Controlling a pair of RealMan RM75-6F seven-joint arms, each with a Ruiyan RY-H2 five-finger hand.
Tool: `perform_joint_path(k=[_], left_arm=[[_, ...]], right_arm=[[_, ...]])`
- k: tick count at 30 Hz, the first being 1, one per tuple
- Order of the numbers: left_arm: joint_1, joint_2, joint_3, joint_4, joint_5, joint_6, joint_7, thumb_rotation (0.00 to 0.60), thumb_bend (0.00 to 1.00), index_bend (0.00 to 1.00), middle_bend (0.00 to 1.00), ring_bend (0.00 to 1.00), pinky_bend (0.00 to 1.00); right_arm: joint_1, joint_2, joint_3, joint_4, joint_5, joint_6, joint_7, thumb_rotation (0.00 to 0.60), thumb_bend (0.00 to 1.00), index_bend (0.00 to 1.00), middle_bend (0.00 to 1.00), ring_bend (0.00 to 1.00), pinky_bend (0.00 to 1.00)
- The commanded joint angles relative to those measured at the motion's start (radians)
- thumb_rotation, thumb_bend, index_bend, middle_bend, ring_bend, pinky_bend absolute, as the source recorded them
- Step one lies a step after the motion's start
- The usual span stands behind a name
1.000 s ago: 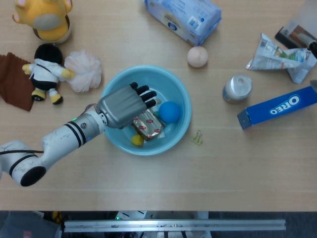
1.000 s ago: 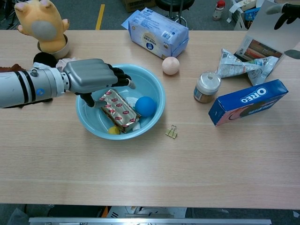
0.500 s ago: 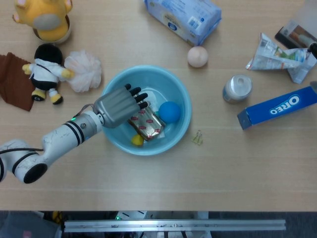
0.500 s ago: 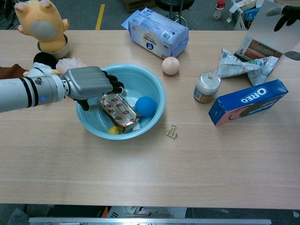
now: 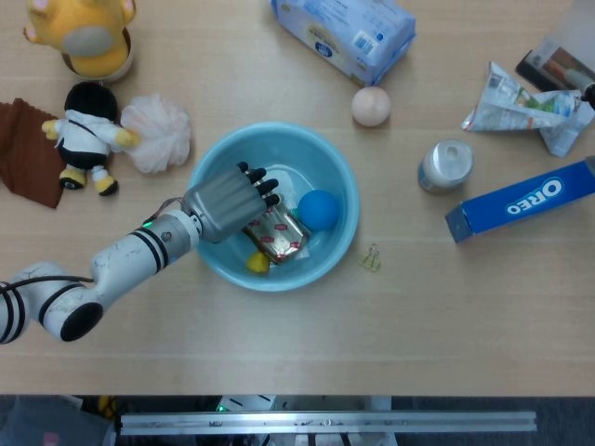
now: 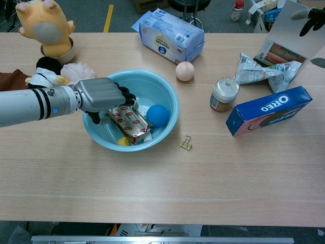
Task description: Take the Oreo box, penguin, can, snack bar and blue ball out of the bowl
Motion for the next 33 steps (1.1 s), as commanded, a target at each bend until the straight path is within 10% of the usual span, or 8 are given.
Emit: perform_joint_path(k=[1,33], left_arm=[[-0.013,-0.012,-0.003,0.007,-0.027,-0.005,0.01,0.6,0.37,0.15,0.13,0.14,0.26],[-0.037,-0.048,0.063,0.002,-0.129,0.044,0.023,0.6,0.37,0.08,0.09,0.13,0.26]], right_arm=[[-0.002,0.0,0.001,0.001,0.0,0.0,0.001,0.6,0.29,0.0,0.26,0.2,0.47],[-0.028,0.007,0.009,0.012,-0.011,-0.011,0.024,0.6,0.29,0.0,0.26,0.21,0.47]])
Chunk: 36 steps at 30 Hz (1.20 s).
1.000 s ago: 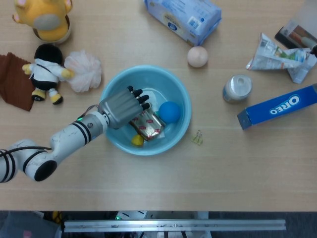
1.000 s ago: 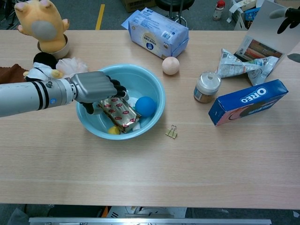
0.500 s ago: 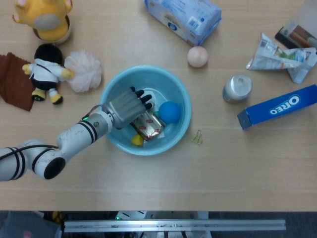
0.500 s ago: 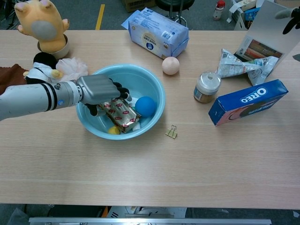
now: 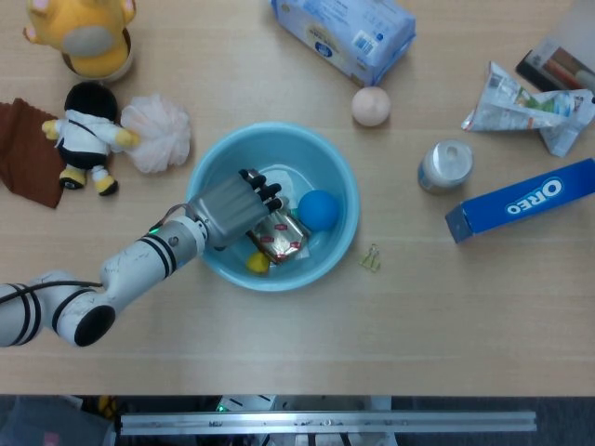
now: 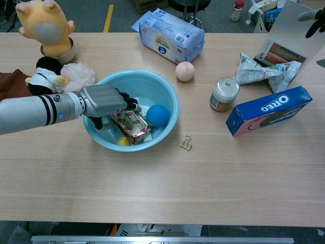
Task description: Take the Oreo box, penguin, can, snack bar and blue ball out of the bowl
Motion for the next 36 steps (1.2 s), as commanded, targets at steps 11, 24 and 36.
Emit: perform_joint_path(k=[11,24,36], left_arm=[[-0.003,-0.034,0.006,0.031,-0.003,0.004,-0.006,0.6,0.37,0.08,0.09,0.13,0.26],[-0.004,-0.054,0.01,0.046,-0.005,0.008,-0.017,0.6,0.37,0.19,0.16,0.2,0.33],[0.005,-0.057,-0.002,0.057,0.04,0.011,-0.083,0.6,0.37,0.32,0.29,0.33,0.43]], right_arm=[[-0.008,0.004,0.002,-0.002,0.003,0.0,0.002,0.6,0.29,0.0,0.27,0.21,0.47],[-0.016,0.004,0.006,0.009,0.001,-0.002,0.019,0.6,0.29,0.0,0.27,0.21,0.47],[-0.023,0.008,0.01,0.013,0.0,0.0,0.028,0.6,0.29,0.0,0.27,0.21,0.47]])
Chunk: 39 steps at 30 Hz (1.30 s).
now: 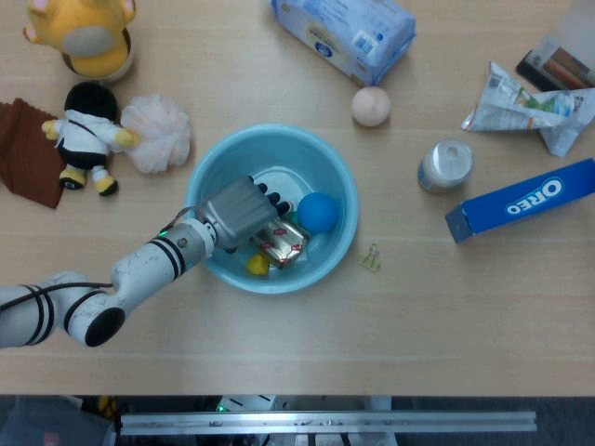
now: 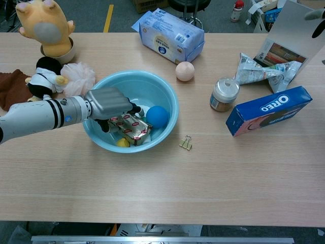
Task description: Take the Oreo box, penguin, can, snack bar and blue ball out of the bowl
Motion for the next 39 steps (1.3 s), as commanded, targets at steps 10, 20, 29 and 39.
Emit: perform_joint_path(k=[10,20,29,39], left_arm=[[0.008,0.012,-0.019,-0.004,0.049,0.008,-0.066,0.6,0.37,0.4,0.37,0.42,0.53],[0.004,0.074,-0.048,-0.062,0.063,0.013,-0.111,0.6,0.37,0.43,0.41,0.44,0.56],[0.007,0.103,-0.044,-0.093,0.067,0.012,-0.113,0.6,0.39,0.48,0.47,0.51,0.64],[0.005,0.097,-0.038,-0.094,0.012,-0.005,-0.094,0.6,0.39,0.38,0.39,0.42,0.63]], right_arm=[[-0.002,-0.002,0.005,0.002,0.002,0.001,0.003,0.6,0.29,0.0,0.27,0.21,0.47],[-0.004,-0.008,0.01,0.012,0.002,-0.001,0.015,0.6,0.29,0.0,0.28,0.21,0.47],[-0.011,-0.011,0.01,0.025,-0.007,-0.006,0.037,0.6,0.29,0.0,0.28,0.21,0.47],[-0.017,-0.005,0.01,0.027,-0.012,-0.007,0.045,0.6,0.29,0.0,0.28,0.21,0.47]])
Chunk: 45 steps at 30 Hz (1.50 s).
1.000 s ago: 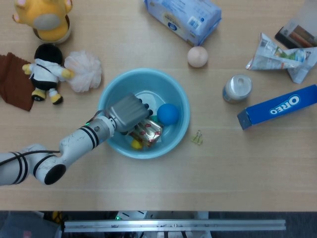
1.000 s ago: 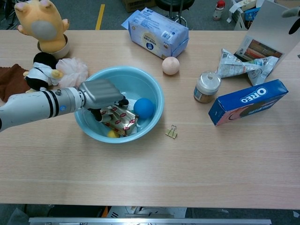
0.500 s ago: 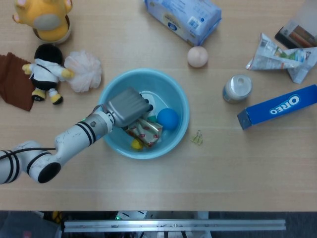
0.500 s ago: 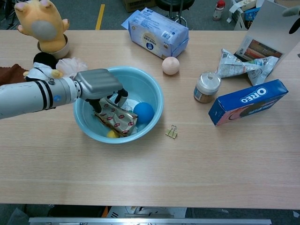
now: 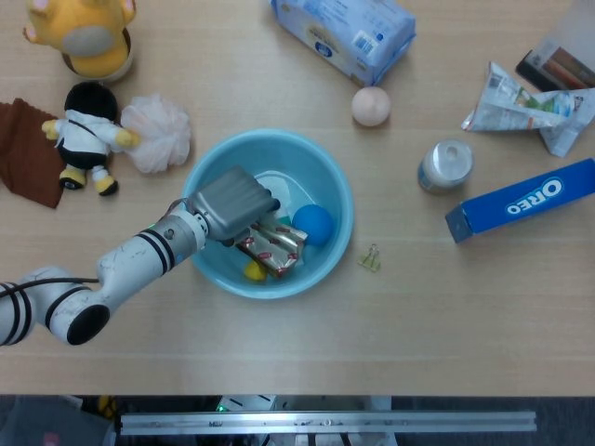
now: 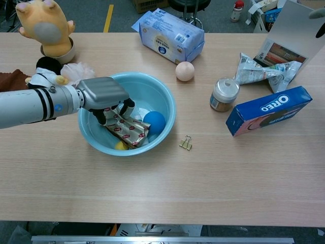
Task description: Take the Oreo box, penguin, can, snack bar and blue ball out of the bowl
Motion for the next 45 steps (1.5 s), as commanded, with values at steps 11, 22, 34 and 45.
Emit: perform_joint_path(k=[11,22,34,45], left_arm=[[0.011,0.017,-0.02,-0.04,-0.003,0.04,-0.02,0.6,0.39,0.29,0.33,0.37,0.6],[0.011,-0.015,-0.02,-0.024,-0.004,0.027,-0.034,0.6,0.38,0.26,0.29,0.32,0.54],[0.017,-0.084,0.02,0.057,-0.058,0.031,0.058,0.6,0.39,0.28,0.29,0.32,0.54],[0.023,-0.083,0.016,0.064,-0.056,0.035,0.047,0.6,0.39,0.61,0.57,0.56,0.68]], right_arm=[[-0.004,0.003,0.001,-0.002,-0.005,0.0,0.004,0.6,0.29,0.0,0.28,0.21,0.47],[-0.012,0.009,0.001,-0.006,-0.009,0.004,0.01,0.6,0.29,0.0,0.28,0.21,0.47],[-0.018,0.013,0.002,0.003,-0.011,0.001,0.025,0.6,0.29,0.0,0.28,0.21,0.47],[-0.023,0.018,0.008,-0.002,-0.012,0.005,0.036,0.6,0.29,0.0,0.28,0.21,0.47]])
